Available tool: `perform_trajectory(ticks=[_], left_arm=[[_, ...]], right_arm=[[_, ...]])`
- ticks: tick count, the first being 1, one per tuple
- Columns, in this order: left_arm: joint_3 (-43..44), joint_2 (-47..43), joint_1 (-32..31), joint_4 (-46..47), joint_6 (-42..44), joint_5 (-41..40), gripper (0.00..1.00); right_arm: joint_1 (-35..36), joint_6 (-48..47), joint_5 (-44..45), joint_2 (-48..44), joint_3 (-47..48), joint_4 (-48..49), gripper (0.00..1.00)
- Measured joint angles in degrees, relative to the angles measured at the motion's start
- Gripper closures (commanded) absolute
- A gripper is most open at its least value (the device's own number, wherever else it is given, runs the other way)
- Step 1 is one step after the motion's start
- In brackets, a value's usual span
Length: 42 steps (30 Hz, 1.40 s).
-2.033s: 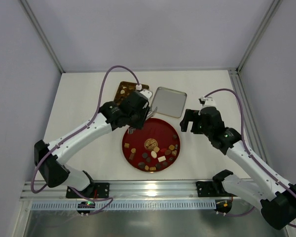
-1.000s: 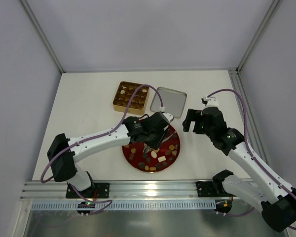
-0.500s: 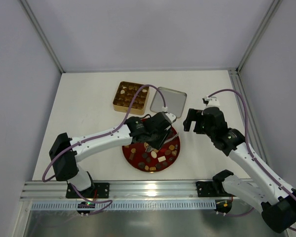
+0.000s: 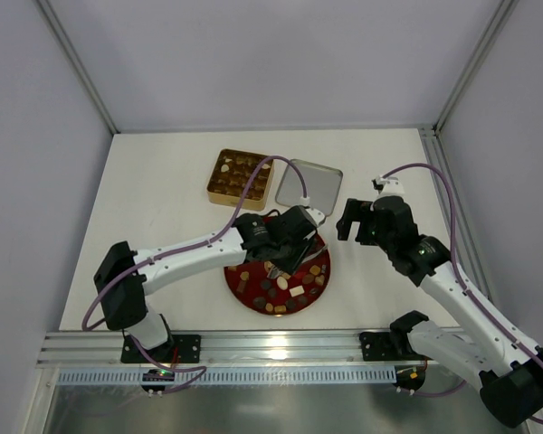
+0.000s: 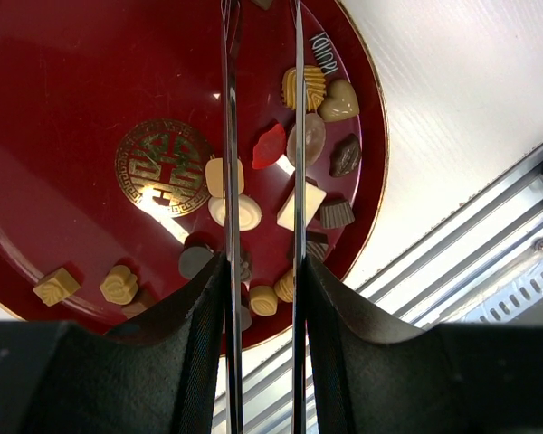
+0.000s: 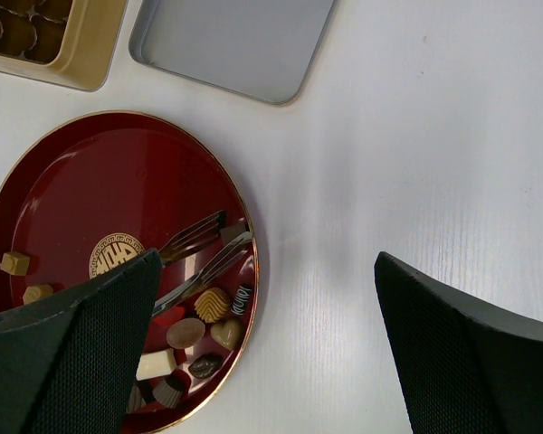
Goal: Pack the chocolate
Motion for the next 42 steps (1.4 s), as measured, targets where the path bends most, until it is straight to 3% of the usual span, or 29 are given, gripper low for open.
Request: perform_trajectory(ticks=[24,42], left_arm=[[1.4,2.6,0.0,-0.5,1.5,-1.5,0.67],[-0.1,-4.4,0.0,-4.0,1.3,-5.2,0.64]], right_arm=[[-0.1,0.0,0.0,0.0,-0.4,0.1,0.00],[-0.1,0.1,-1.0,0.0,-0.4,0.3,0.00]])
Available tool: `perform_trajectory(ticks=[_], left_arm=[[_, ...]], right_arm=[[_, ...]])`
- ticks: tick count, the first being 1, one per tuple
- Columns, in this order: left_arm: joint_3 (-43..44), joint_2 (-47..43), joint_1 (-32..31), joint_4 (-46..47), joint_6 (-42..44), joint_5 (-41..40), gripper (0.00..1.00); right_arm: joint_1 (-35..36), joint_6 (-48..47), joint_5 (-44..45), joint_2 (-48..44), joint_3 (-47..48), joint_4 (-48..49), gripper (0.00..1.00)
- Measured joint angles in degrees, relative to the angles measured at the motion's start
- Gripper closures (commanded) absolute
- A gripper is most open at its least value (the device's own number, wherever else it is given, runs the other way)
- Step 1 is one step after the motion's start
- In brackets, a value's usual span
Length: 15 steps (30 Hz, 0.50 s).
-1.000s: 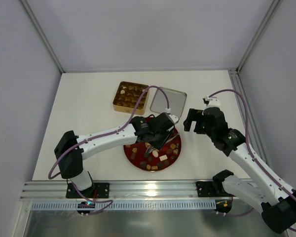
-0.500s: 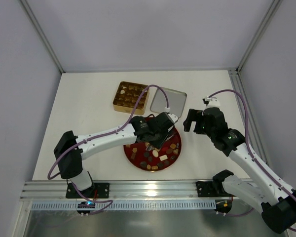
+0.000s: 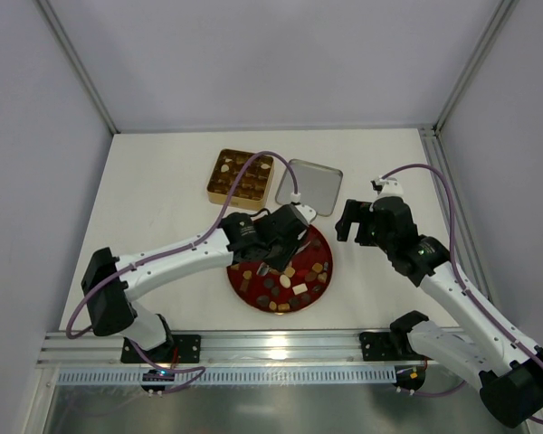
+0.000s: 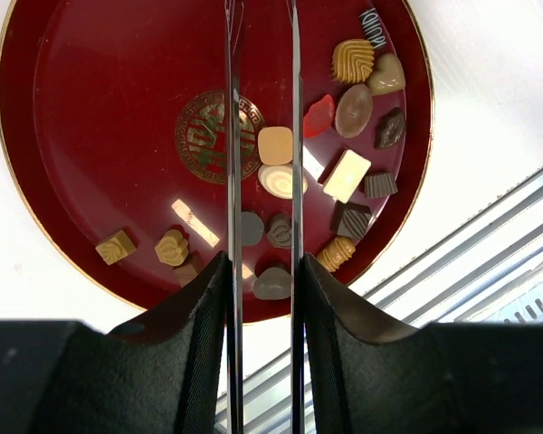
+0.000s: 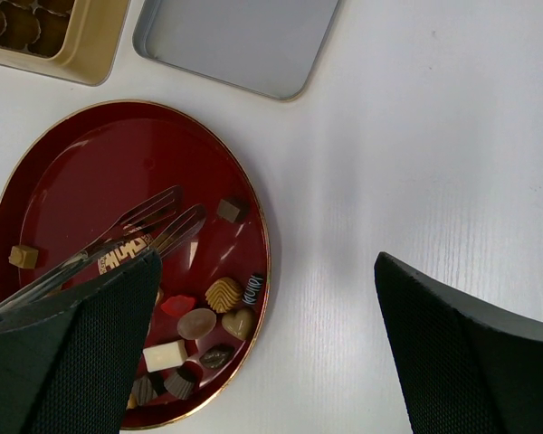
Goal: Pack the chocolate
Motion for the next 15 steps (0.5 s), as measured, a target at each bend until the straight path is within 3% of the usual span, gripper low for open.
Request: perform_trajectory(ticks=[15], left_arm=[[2.1,3.5,0.0,0.1,0.2,0.7,0.60]], right_arm=[[0.0,0.0,0.0,0.0,-0.3,0.3,0.00]])
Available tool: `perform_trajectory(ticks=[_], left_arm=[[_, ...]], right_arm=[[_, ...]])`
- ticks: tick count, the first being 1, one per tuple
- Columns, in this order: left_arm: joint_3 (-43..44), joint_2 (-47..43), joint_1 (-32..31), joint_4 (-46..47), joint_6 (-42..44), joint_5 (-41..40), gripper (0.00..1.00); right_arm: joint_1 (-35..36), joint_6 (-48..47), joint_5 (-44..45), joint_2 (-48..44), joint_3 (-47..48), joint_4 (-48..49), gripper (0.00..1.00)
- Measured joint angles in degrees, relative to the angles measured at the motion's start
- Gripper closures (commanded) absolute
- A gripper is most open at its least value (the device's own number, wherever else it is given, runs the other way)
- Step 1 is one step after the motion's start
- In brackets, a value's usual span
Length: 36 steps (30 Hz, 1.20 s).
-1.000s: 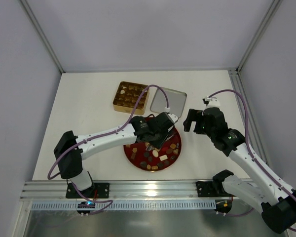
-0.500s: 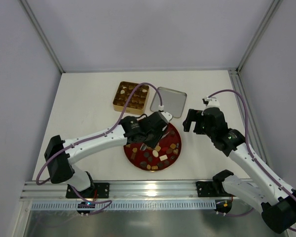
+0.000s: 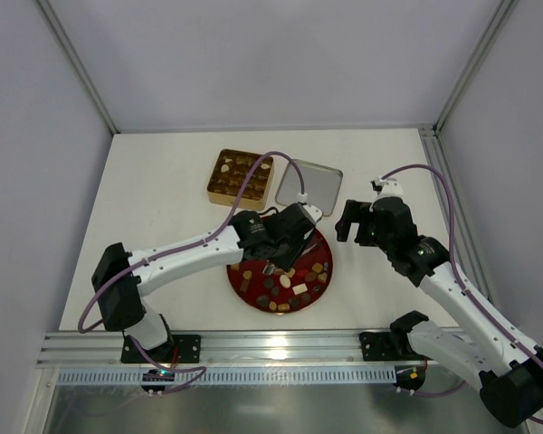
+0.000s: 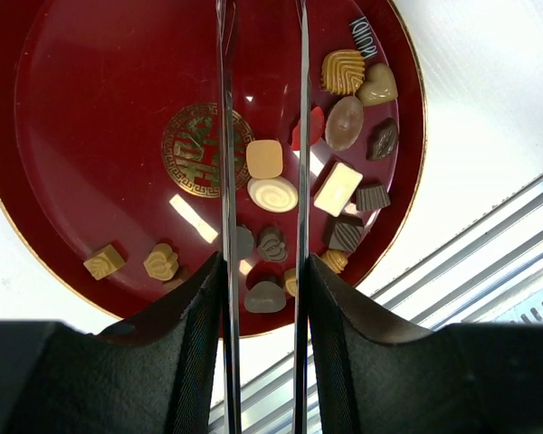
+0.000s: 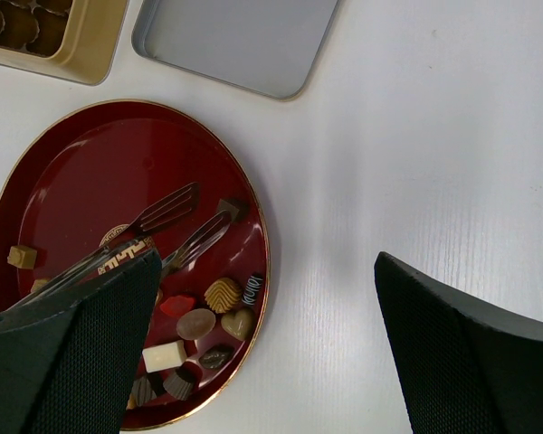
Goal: Pack the chocolate
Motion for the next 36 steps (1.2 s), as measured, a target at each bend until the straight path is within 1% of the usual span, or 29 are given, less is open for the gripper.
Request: perform_trajectory(ticks=[19,36], left_arm=[[2.7,4.2,0.0,0.2,0.1,1.3,0.61],[2.7,5.0,-0.1,0.5,0.0,1.3,0.66]], right_arm=[[0.0,0.0,0.0,0.0,-0.2,0.0,0.00],[0.0,0.0,0.0,0.0,-0.6,0.0,0.00]])
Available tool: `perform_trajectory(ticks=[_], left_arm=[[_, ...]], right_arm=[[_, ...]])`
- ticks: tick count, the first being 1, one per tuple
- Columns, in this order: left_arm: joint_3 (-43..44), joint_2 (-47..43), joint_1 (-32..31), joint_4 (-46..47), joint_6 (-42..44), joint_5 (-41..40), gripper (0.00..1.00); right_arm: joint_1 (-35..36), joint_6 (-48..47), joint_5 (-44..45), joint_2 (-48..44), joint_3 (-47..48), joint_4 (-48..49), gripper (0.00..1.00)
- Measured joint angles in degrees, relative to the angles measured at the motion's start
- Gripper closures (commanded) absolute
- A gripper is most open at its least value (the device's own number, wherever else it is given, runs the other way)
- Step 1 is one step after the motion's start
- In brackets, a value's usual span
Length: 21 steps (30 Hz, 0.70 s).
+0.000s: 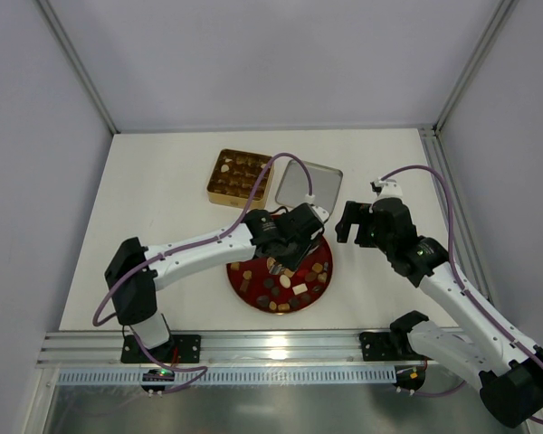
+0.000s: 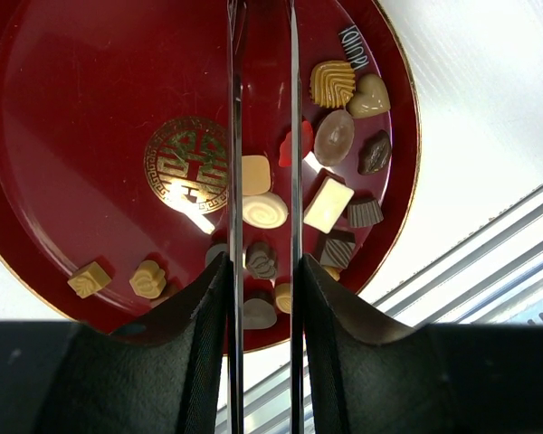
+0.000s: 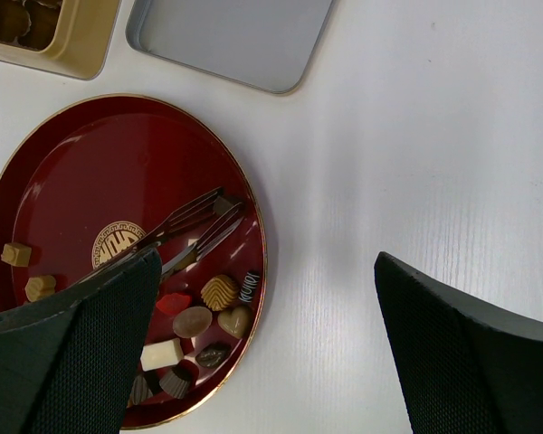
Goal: Pack the chocolate
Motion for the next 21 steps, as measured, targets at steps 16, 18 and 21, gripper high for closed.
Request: perform_trajectory(ticks=[16,18,21], left_arm=[[0.0,0.3,0.0,0.0,0.0,-1.2,0.73],[0.0,0.2,0.0,0.0,0.0,-1.6,0.73],[0.0,-0.3,0.0,-0.2,0.0,-2.0,0.73]], right_arm=[[0.0,0.0,0.0,0.0,-0.1,0.0,0.00],[0.0,0.0,0.0,0.0,-0.1,0.0,0.00],[0.0,0.0,0.0,0.0,-0.2,0.0,0.00]])
